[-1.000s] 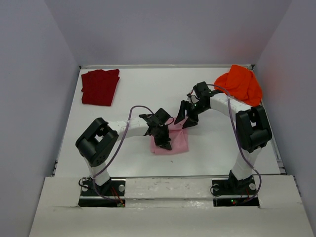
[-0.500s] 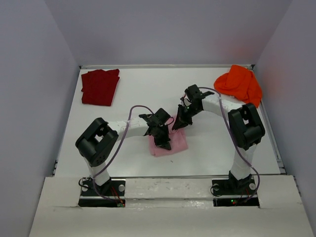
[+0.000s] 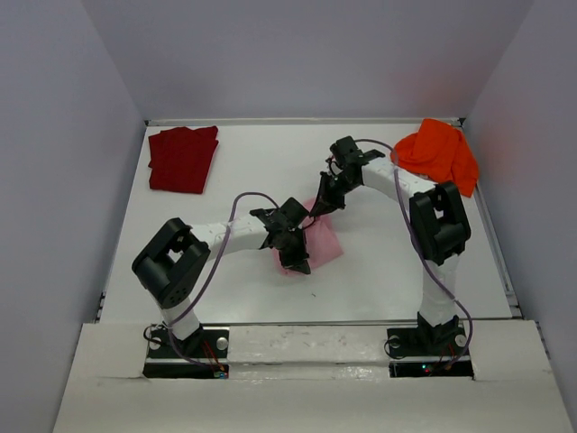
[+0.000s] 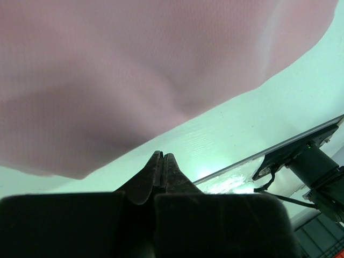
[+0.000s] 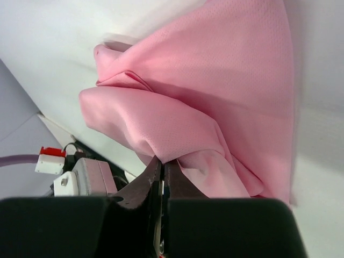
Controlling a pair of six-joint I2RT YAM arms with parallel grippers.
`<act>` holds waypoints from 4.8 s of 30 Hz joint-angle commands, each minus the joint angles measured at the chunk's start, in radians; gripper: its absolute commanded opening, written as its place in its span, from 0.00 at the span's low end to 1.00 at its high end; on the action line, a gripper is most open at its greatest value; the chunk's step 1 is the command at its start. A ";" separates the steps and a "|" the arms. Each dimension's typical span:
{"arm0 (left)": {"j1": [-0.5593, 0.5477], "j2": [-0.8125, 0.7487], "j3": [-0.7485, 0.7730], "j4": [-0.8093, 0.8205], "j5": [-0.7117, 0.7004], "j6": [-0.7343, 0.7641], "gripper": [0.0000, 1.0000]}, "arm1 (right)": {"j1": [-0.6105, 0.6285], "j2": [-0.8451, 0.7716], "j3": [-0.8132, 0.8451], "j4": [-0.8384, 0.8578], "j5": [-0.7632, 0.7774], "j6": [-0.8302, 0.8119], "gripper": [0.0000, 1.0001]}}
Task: Fold and stack the t-shirts
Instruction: Fold the long partially folded tshirt into a neat square, then smooth out wrinkles on the folded tshirt
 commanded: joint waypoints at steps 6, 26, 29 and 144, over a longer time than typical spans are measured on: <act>0.010 -0.045 -0.007 -0.024 -0.001 0.028 0.00 | 0.006 0.076 0.097 -0.052 0.082 0.022 0.10; 0.043 -0.087 0.070 -0.095 -0.196 0.061 0.00 | 0.006 0.022 0.099 -0.032 0.064 0.018 0.24; 0.041 -0.021 0.047 -0.087 -0.191 0.080 0.00 | 0.006 0.027 0.102 -0.032 0.059 0.019 0.24; 0.349 0.021 -0.182 0.815 0.327 -0.176 0.70 | 0.058 -0.081 -0.336 0.175 -0.104 0.024 0.00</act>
